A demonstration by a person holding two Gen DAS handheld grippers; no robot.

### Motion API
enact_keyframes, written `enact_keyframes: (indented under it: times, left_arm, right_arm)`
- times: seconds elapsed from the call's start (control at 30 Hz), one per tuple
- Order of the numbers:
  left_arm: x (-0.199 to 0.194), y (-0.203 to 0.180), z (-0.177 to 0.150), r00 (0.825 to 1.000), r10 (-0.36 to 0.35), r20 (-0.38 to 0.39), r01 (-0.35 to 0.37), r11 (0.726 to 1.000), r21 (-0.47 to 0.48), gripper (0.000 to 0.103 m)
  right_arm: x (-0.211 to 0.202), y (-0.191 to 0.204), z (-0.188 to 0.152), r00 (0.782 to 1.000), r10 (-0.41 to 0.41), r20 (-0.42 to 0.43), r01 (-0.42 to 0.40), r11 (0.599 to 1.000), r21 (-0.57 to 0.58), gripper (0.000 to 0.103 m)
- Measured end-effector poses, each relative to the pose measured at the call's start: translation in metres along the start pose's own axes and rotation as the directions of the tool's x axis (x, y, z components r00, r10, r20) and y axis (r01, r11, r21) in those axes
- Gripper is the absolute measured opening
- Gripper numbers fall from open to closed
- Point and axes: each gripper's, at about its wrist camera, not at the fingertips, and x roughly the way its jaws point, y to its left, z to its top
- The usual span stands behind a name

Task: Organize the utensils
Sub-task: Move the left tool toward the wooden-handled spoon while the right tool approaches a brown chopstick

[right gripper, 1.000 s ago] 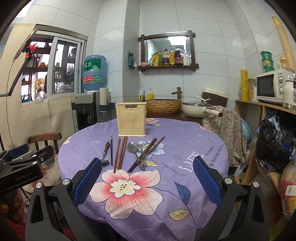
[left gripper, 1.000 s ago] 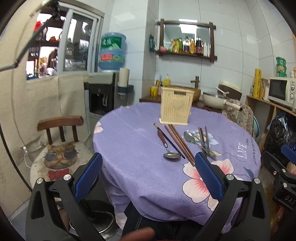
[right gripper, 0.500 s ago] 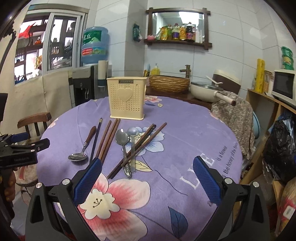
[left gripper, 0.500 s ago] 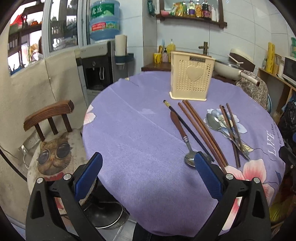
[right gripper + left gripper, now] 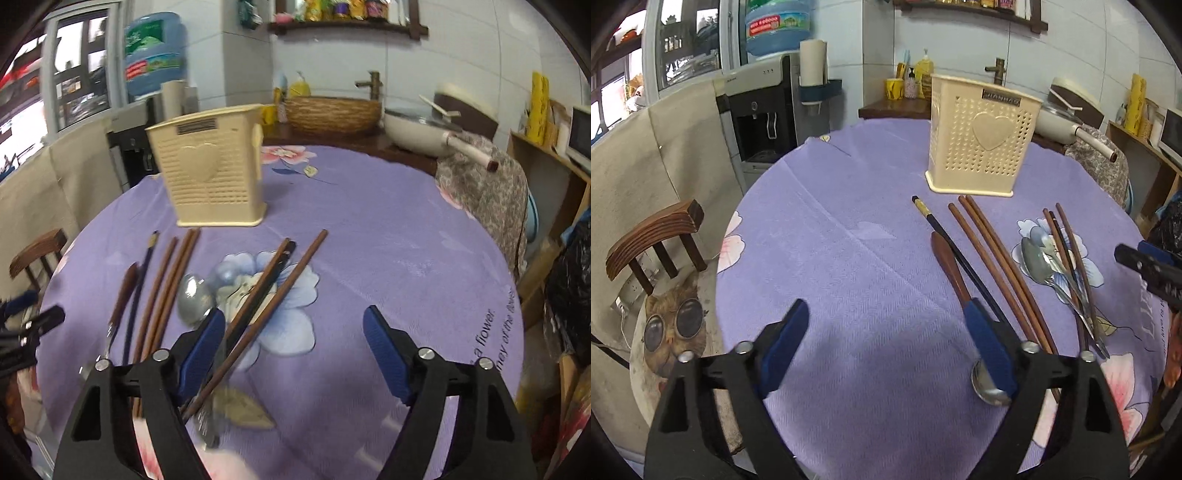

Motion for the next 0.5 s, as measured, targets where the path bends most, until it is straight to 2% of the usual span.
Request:
enact_keyframes:
  times: [0.03,0.13,0.27,0.33,0.43,0.5]
  left_arm:
    - [0.005,0.0,0.003,1.0,-0.004,-0.018,0.004,1.0,-0.009,0.068]
    - [0.021,-0.002,0.014,0.996,-0.051,-0.075,0.048,0.998,-0.039,0.058]
    - [0.037,-0.014,0.027,0.988,-0.094,-0.119,0.09,0.995,-0.037,0.051]
    - [0.043,-0.021,0.031,0.986,-0.096,-0.135,0.094,0.995,-0.02,0.043]
    - [0.054,-0.031,0.035,0.977,-0.121,-0.176,0.121,0.993,-0.015,0.039]
    - [0.06,-0.036,0.037,0.976,-0.114,-0.185,0.114,0.993,-0.013,0.037]
  right_arm:
    - [0.007,-0.003,0.004,1.0,0.003,-0.018,-0.002,1.0,0.025,0.069]
    - [0.022,-0.003,0.013,0.999,0.008,-0.046,-0.005,0.998,0.064,0.066]
    - [0.027,0.001,0.015,0.999,0.025,-0.045,-0.022,0.997,0.073,0.066]
    - [0.029,0.0,0.015,0.999,0.027,-0.047,-0.023,0.997,0.073,0.066]
    - [0.031,-0.003,0.016,0.999,0.02,-0.048,-0.017,0.997,0.07,0.066]
    - [0.032,-0.006,0.017,0.999,0.021,-0.049,-0.017,0.997,0.078,0.066]
